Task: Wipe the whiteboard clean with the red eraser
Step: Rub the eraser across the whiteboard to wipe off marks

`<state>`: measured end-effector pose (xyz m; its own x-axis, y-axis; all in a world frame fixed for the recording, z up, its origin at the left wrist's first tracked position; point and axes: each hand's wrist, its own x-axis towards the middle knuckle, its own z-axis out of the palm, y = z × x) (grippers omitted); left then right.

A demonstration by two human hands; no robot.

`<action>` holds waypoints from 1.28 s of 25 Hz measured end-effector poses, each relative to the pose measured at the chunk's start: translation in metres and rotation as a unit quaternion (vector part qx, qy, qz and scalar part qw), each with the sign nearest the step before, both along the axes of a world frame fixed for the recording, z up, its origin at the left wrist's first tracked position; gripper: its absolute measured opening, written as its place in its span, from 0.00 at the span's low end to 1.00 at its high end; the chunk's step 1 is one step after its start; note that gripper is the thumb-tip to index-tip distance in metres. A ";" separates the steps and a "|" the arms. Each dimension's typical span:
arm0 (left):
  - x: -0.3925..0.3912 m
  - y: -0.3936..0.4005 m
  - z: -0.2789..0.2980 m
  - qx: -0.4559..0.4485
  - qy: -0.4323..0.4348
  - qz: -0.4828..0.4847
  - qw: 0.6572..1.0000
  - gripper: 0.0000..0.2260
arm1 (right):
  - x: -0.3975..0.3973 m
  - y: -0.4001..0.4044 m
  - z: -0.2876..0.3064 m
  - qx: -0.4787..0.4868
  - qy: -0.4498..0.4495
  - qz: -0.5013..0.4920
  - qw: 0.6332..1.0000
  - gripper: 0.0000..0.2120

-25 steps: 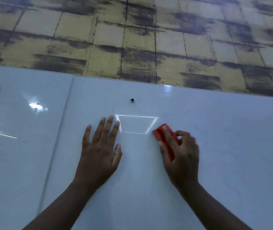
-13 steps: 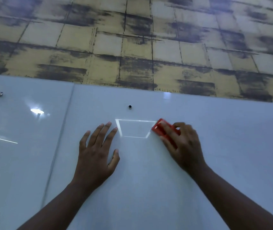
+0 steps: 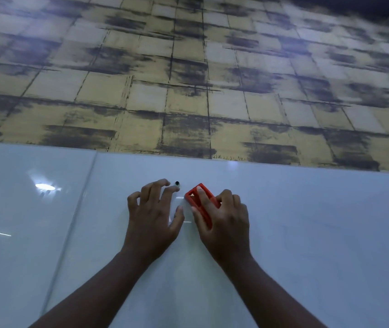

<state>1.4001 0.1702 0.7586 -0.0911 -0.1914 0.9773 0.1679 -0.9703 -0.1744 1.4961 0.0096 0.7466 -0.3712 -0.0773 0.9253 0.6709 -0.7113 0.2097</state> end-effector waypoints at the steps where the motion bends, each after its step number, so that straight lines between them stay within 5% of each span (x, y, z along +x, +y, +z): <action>1: 0.004 -0.007 0.001 0.004 0.000 -0.004 1.000 0.22 | 0.006 -0.011 0.007 -0.022 -0.016 -0.016 0.999 0.24; 4: 0.012 -0.011 0.002 0.043 0.004 -0.001 0.999 0.20 | 0.035 -0.056 0.035 -0.032 -0.028 -0.014 0.999 0.25; 12: 0.022 -0.004 -0.004 0.146 0.031 0.074 0.986 0.24 | 0.077 -0.127 0.049 0.218 0.152 -0.048 0.963 0.24; 15: 0.022 -0.005 -0.003 0.146 0.025 0.082 0.986 0.24 | 0.058 -0.107 0.059 0.195 0.167 -0.028 0.966 0.23; 24: 0.041 -0.068 0.009 0.041 -0.037 0.057 0.997 0.23 | 0.017 -0.055 0.058 -0.033 0.031 -0.028 0.999 0.27; 32: 0.073 -0.090 -0.008 0.087 -0.038 0.056 0.994 0.23 | 0.093 -0.209 0.056 0.147 0.211 -0.004 0.966 0.25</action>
<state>1.4727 0.0804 0.7508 -0.1309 -0.3697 0.9199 0.2927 -0.9009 -0.3204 1.5892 -0.1999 0.8028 0.0322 -0.3588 0.9329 0.6467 -0.7041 -0.2932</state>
